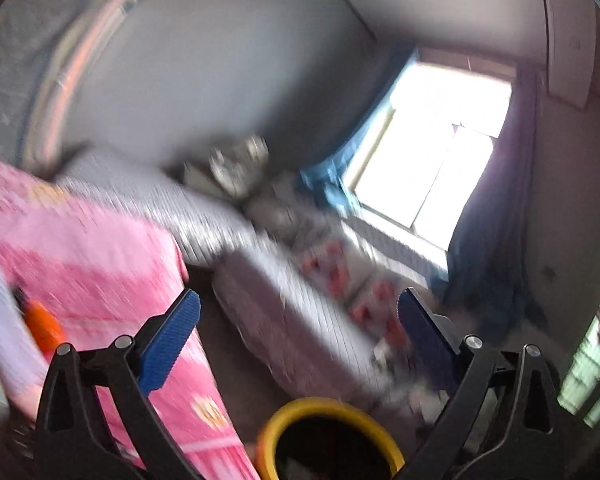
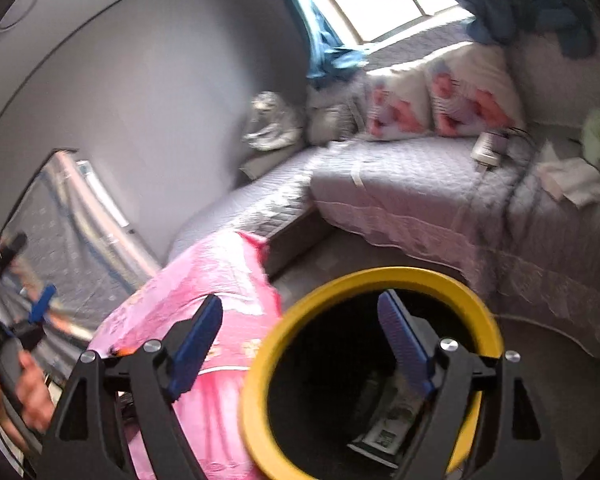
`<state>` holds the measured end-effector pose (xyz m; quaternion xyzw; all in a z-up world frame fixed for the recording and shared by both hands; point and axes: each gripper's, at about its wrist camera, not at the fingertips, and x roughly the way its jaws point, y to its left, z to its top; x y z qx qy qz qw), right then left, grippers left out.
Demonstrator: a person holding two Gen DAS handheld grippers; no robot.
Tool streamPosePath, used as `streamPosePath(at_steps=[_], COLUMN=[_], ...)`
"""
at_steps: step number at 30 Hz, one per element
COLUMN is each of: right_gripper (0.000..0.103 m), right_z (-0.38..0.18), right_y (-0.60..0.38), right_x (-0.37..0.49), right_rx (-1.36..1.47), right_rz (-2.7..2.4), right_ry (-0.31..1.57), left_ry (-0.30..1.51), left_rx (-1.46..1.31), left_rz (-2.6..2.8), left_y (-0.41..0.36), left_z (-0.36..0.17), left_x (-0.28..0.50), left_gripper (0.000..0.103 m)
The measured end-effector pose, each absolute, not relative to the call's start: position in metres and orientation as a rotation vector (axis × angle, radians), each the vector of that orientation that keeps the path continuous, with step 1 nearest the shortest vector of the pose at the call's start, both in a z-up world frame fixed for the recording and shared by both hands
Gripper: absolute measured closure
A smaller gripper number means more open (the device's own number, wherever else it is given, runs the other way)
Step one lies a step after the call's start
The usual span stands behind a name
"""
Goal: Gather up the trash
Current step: 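Grasp the white foam net sleeve with the right tool while the left tool approaches the wipes pack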
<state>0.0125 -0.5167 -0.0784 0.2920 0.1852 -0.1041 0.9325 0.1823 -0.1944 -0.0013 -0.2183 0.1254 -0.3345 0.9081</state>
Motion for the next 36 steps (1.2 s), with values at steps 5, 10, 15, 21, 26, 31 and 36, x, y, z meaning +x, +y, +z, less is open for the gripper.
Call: streamPosePath(at_steps=[5, 10, 15, 21, 26, 31, 36], right_gripper=[0.020, 0.018, 0.018, 0.018, 0.018, 0.020, 0.028], right_z=[-0.061, -0.042, -0.037, -0.050, -0.060, -0.078, -0.095], right_y=[-0.479, -0.419, -0.341, -0.252, -0.201, -0.165, -0.158], right_x=[0.031, 0.058, 0.105, 0.169, 0.227, 0.265, 0.290], right_rx=[0.539, 0.383, 0.216, 0.038, 0.009, -0.030, -0.016], right_rz=[-0.068, 0.063, 0.247, 0.420, 0.514, 0.537, 0.504], right_ry=[0.356, 0.376, 0.476, 0.612, 0.748, 0.859, 0.921], left_ry=[0.026, -0.057, -0.034, 0.147, 0.441, 0.622, 0.689], left_rx=[-0.426, -0.427, -0.412, -0.273, -0.185, -0.195, -0.227], left_rz=[-0.375, -0.301, -0.255, -0.148, -0.240, -0.352, -0.385], left_y=[-0.134, -0.076, 0.000, 0.075, 0.089, 0.095, 0.096], left_z=[0.041, 0.060, 0.056, 0.015, -0.046, -0.090, -0.106], left_x=[0.153, 0.141, 0.138, 0.151, 0.167, 0.183, 0.188], left_gripper=[0.008, 0.008, 0.008, 0.008, 0.008, 0.008, 0.008])
